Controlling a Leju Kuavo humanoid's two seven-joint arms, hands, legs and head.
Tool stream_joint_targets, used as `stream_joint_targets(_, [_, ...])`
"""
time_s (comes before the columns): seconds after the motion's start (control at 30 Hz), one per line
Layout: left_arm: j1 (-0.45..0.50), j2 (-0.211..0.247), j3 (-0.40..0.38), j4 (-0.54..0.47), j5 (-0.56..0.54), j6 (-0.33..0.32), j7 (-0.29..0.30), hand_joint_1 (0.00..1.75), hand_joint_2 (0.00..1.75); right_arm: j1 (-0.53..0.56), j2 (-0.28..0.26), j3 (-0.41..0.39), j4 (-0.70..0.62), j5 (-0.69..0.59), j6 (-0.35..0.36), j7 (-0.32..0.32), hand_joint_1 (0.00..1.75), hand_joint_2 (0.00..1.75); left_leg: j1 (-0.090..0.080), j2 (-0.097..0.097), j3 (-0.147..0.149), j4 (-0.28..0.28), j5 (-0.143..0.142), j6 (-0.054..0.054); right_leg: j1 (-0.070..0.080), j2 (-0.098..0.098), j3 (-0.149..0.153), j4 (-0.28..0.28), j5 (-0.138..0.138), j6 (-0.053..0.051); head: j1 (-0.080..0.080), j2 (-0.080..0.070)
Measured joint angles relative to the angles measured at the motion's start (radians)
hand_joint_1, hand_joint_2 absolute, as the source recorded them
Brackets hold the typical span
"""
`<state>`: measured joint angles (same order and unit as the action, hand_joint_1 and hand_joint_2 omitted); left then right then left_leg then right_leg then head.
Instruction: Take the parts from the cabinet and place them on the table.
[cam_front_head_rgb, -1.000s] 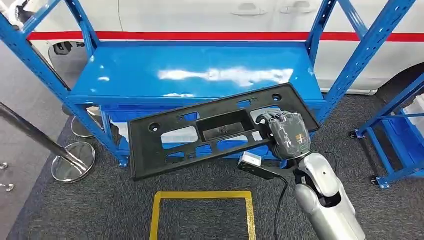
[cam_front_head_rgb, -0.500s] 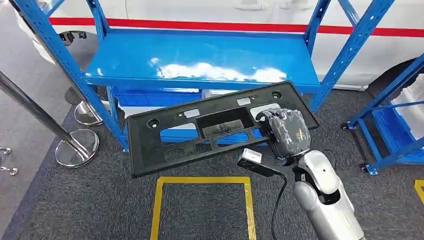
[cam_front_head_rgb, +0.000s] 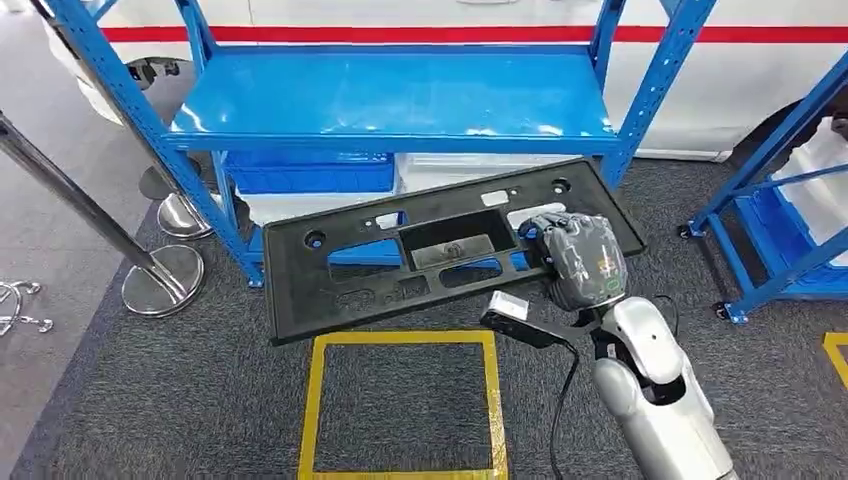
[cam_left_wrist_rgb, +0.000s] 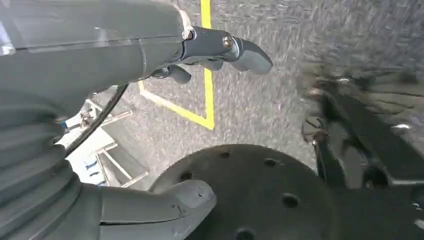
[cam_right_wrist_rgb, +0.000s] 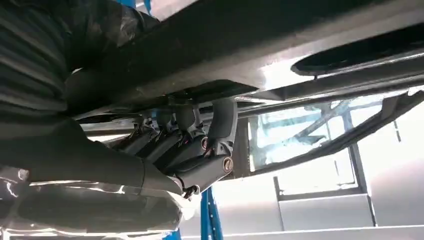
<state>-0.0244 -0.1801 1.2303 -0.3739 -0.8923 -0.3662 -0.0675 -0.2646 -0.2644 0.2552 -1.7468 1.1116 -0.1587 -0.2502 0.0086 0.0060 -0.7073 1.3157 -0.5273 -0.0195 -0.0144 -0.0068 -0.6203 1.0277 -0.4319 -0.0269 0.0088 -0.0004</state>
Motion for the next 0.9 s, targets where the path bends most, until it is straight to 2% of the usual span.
stream_joint_targets(0.03, [0.000,0.000,0.000,-0.002,0.000,-0.001,0.000,0.00,1.75,0.000,0.000,0.000,0.000,0.000,0.000,0.000,1.75,1.75,0.000,0.000,0.048,-0.053,0.034,0.003,0.000,0.000,-0.013,0.002,0.008,0.002,0.000,0.000])
stream_joint_targets(0.07, [0.001,0.000,0.000,-0.006,0.000,-0.001,0.000,0.00,1.75,0.000,0.000,-0.001,0.000,0.000,0.000,0.000,1.75,1.75,0.000,-0.001,0.118,-0.142,0.053,0.008,0.000,0.001,-0.026,0.005,0.017,0.006,0.000,0.000])
stream_joint_targets(0.1, [0.000,0.000,0.000,-0.009,0.000,-0.003,0.000,0.00,1.75,0.000,0.000,-0.003,0.000,0.000,0.000,0.000,1.75,1.75,-0.001,-0.005,0.181,-0.230,0.034,0.015,0.000,0.001,-0.031,0.006,0.026,0.010,0.000,0.000])
stream_joint_targets(0.13, [-0.001,0.000,0.000,-0.014,0.000,-0.007,0.000,0.00,1.75,-0.002,0.000,-0.006,-0.001,-0.001,0.000,0.000,1.75,1.75,-0.007,-0.006,0.228,-0.309,0.003,0.020,0.003,0.001,-0.037,0.007,0.034,0.017,0.000,0.000])
stream_joint_targets(0.17, [0.000,0.000,0.001,-0.016,0.000,-0.010,0.000,0.00,1.75,-0.003,0.000,-0.006,-0.001,-0.002,0.002,0.001,1.75,1.75,-0.008,-0.007,0.220,-0.305,0.010,0.020,0.001,-0.001,-0.035,-0.002,0.046,0.025,0.000,0.000])
stream_joint_targets(0.23, [0.002,-0.002,0.002,-0.018,0.000,-0.015,0.002,0.00,1.75,-0.005,0.000,-0.006,0.000,-0.006,0.006,0.001,1.75,1.75,-0.014,-0.007,0.208,-0.311,0.022,0.027,-0.003,0.000,-0.037,-0.010,0.065,0.036,0.000,0.000])
stream_joint_targets(0.27, [0.001,-0.004,0.003,-0.021,0.000,-0.015,0.005,0.00,1.75,-0.004,0.000,-0.006,0.000,-0.008,0.009,0.001,1.75,1.75,-0.005,-0.004,0.201,-0.325,0.041,0.040,0.003,0.002,-0.040,-0.014,0.070,0.044,0.000,0.000])
stream_joint_targets(0.3, [-0.001,-0.006,0.005,-0.024,-0.001,-0.017,0.006,0.00,1.75,-0.005,0.000,-0.006,0.000,-0.009,0.010,0.001,1.75,1.75,-0.002,0.003,0.201,-0.329,0.054,0.047,-0.002,0.004,-0.051,0.000,0.040,0.047,0.000,0.000])
stream_joint_targets(0.33, [-0.001,-0.007,0.007,-0.026,-0.002,-0.018,0.006,0.00,1.75,-0.006,0.000,-0.006,0.000,-0.010,0.013,0.001,1.75,1.75,-0.002,0.003,0.187,-0.330,0.066,0.060,-0.001,0.005,-0.065,0.040,-0.016,0.048,0.001,0.000])
stream_joint_targets(0.37, [0.000,-0.007,0.008,-0.028,-0.002,-0.018,0.006,0.00,1.75,-0.006,0.000,-0.007,0.000,-0.011,0.013,0.000,1.75,1.75,-0.004,0.004,0.171,-0.328,0.078,0.061,-0.001,0.005,-0.087,0.116,-0.082,0.051,0.000,0.000])
stream_joint_targets(0.4, [0.001,-0.007,0.009,-0.030,-0.002,-0.018,0.006,0.00,1.75,-0.006,0.000,-0.007,0.000,-0.012,0.013,0.000,1.75,1.75,-0.006,0.004,0.156,-0.326,0.088,0.062,-0.002,0.005,-0.107,0.195,-0.128,0.054,0.000,0.000])
stream_joint_targets(0.43, [0.002,-0.007,0.010,-0.031,-0.002,-0.018,0.008,0.00,1.75,-0.005,0.000,-0.007,0.002,-0.012,0.014,0.000,1.75,1.75,-0.008,0.004,0.140,-0.322,0.097,0.062,-0.002,0.005,-0.125,0.268,-0.156,0.056,0.000,0.000])
stream_joint_targets(0.47, [0.001,-0.008,0.011,-0.032,-0.002,-0.018,0.008,0.00,1.75,-0.005,0.000,-0.007,0.004,-0.012,0.014,0.000,1.75,1.75,-0.009,0.004,0.124,-0.318,0.106,0.062,-0.001,0.005,-0.125,0.303,-0.153,0.056,0.000,0.000])
stream_joint_targets(0.5, [0.001,-0.008,0.013,-0.032,-0.002,-0.018,0.008,0.00,1.75,-0.005,0.000,-0.007,0.006,-0.012,0.014,0.000,1.75,1.75,-0.010,0.004,0.109,-0.313,0.113,0.061,-0.001,0.005,-0.103,0.293,-0.131,0.055,0.000,0.000])
stream_joint_targets(0.57, [0.001,-0.010,0.015,-0.033,-0.002,-0.018,0.008,0.00,1.75,-0.005,0.000,-0.007,0.006,-0.012,0.014,0.000,1.75,1.75,-0.011,0.004,0.081,-0.301,0.126,0.057,-0.001,0.005,-0.009,0.175,-0.068,0.051,0.000,0.000])
stream_joint_targets(0.6, [0.001,-0.012,0.016,-0.033,-0.002,-0.019,0.008,0.00,1.75,-0.007,0.000,-0.007,0.006,-0.012,0.014,0.000,1.75,1.75,-0.011,0.004,0.070,-0.295,0.131,0.054,0.000,0.005,0.050,0.094,-0.054,0.046,0.000,0.000])
stream_joint_targets(0.63, [0.001,-0.014,0.017,-0.034,-0.002,-0.019,0.008,0.00,1.75,-0.011,0.000,-0.008,0.006,-0.012,0.014,0.000,1.75,1.75,-0.015,0.003,0.056,-0.289,0.138,0.046,0.008,0.005,0.104,0.004,-0.087,0.038,0.000,0.000])
stream_joint_targets(0.73, [0.002,-0.016,0.018,-0.037,-0.002,-0.021,0.009,0.00,1.75,-0.014,0.000,-0.009,0.006,-0.013,0.017,0.000,1.75,1.75,-0.010,0.004,0.052,-0.298,0.166,0.031,0.015,0.006,0.093,-0.007,-0.071,0.026,0.000,0.000])
stream_joint_targets(0.77, [0.005,-0.017,0.019,-0.039,-0.002,-0.023,0.010,0.00,1.75,-0.015,0.000,-0.009,0.006,-0.014,0.018,0.000,1.75,1.75,-0.017,0.001,0.049,-0.302,0.177,0.024,0.008,0.004,0.084,-0.016,-0.057,0.016,0.000,0.000])
stream_joint_targets(0.8, [0.006,-0.014,0.021,-0.043,-0.005,-0.026,0.010,0.00,1.75,-0.018,0.001,-0.009,0.008,-0.015,0.019,0.000,1.75,1.75,-0.013,-0.002,0.037,-0.285,0.156,0.021,0.001,-0.004,0.080,-0.022,-0.044,0.008,0.001,0.000])
stream_joint_targets(0.83, [0.006,-0.016,0.023,-0.045,-0.005,-0.030,0.011,0.00,1.75,-0.018,0.001,-0.009,0.008,-0.016,0.021,0.000,1.75,1.75,-0.015,-0.004,0.023,-0.251,0.103,0.016,-0.002,-0.003,0.068,-0.024,-0.033,-0.002,0.000,0.000])
stream_joint_targets(0.9, [0.006,-0.017,0.024,-0.048,-0.006,-0.034,0.013,0.00,1.75,-0.020,0.001,-0.009,0.008,-0.016,0.025,0.000,1.75,1.75,-0.006,-0.004,-0.009,-0.112,-0.019,0.004,-0.001,-0.004,0.041,-0.023,-0.011,-0.005,0.000,0.000])
